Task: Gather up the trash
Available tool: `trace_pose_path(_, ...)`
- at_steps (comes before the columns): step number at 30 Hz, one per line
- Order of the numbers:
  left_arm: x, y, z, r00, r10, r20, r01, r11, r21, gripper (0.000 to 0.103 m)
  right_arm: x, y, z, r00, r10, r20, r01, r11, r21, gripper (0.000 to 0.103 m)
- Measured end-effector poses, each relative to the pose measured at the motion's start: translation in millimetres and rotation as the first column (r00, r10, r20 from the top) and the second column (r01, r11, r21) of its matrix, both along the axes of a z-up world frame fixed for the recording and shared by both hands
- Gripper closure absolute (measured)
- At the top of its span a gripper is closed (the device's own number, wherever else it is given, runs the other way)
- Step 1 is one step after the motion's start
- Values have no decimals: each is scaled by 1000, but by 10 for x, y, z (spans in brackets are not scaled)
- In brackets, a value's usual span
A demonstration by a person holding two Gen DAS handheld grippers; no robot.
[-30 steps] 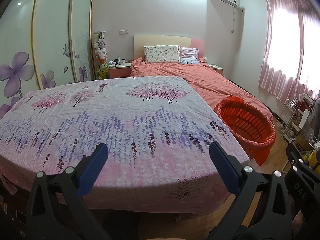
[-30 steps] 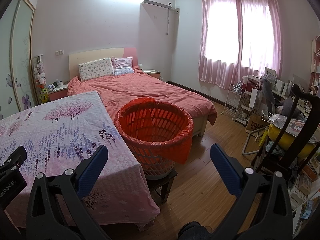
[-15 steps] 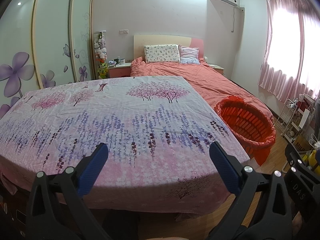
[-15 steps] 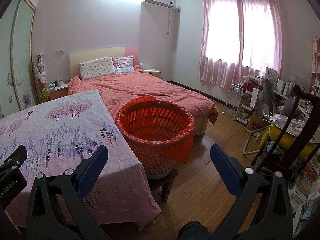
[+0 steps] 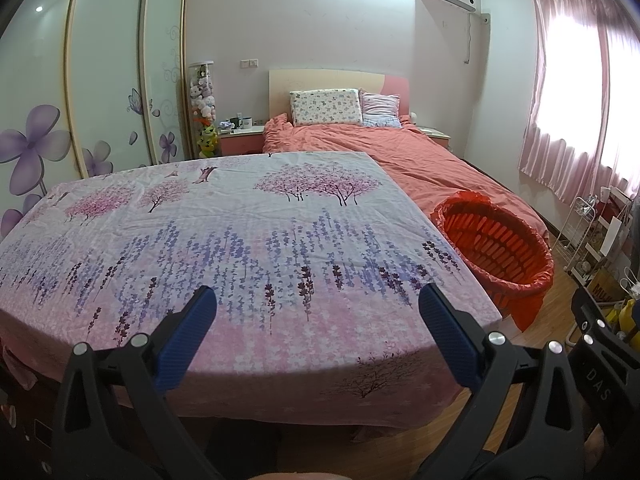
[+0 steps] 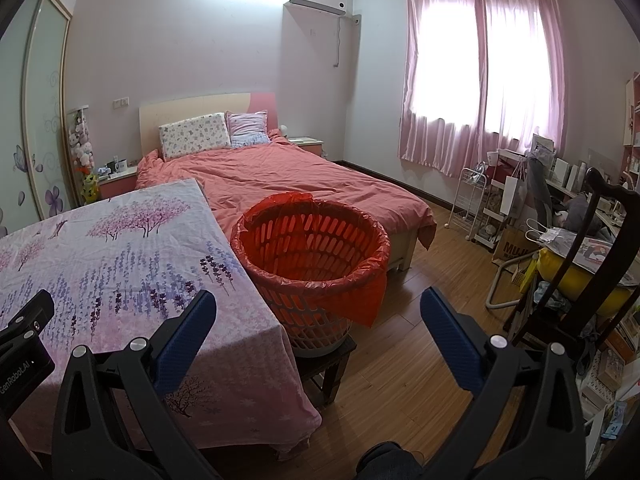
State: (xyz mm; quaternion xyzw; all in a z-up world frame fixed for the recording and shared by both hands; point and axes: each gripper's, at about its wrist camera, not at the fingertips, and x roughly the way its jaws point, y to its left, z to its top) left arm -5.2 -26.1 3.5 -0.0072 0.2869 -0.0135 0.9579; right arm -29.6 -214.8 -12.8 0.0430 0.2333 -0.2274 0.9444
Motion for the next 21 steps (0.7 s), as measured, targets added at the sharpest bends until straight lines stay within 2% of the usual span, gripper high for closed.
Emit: trace_pose_path(21,12,9,-5,1000,0,-2,0,1000,3,4,2,-2,4,1000,0,-1,0,1000,0,2)
